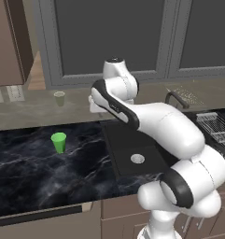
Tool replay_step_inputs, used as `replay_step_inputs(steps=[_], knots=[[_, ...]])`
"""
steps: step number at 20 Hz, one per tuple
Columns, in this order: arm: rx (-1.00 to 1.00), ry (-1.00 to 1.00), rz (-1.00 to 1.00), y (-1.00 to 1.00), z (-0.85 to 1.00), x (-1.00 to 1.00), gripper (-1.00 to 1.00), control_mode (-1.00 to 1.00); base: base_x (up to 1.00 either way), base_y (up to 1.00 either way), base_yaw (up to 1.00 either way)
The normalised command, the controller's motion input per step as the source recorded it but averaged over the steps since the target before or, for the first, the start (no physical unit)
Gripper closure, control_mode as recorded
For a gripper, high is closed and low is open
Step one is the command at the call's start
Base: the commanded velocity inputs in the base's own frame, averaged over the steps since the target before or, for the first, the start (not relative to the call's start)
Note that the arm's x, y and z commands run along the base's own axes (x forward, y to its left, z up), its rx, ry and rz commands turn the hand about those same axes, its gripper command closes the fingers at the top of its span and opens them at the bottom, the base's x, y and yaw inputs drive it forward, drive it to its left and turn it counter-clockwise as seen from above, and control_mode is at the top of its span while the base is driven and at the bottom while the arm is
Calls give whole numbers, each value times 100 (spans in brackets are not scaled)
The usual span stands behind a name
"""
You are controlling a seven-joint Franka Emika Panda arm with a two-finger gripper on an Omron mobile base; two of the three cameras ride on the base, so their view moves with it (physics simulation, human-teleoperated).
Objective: Place the cup in the left basin and the cup in the right basin of the sink.
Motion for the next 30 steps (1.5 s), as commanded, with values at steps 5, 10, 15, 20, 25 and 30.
replay_step_inputs(steps=[5, 10, 15, 20, 25, 30], knots=[[-2, 7, -1, 46, -15, 12, -100, -100, 0, 0, 0], [0, 10, 1, 35, -12, 25, -100, -100, 0, 0, 0], [0, 14, 2, 26, -16, 37, -100, -100, 0, 0, 0], [0, 12, 1, 31, -36, 34, -100, -100, 0, 0, 0], [-2, 6, 2, 41, -35, 27, -100, -100, 0, 0, 0], [-2, 1, 2, 41, -30, 25, -100, -100, 0, 0, 0]])
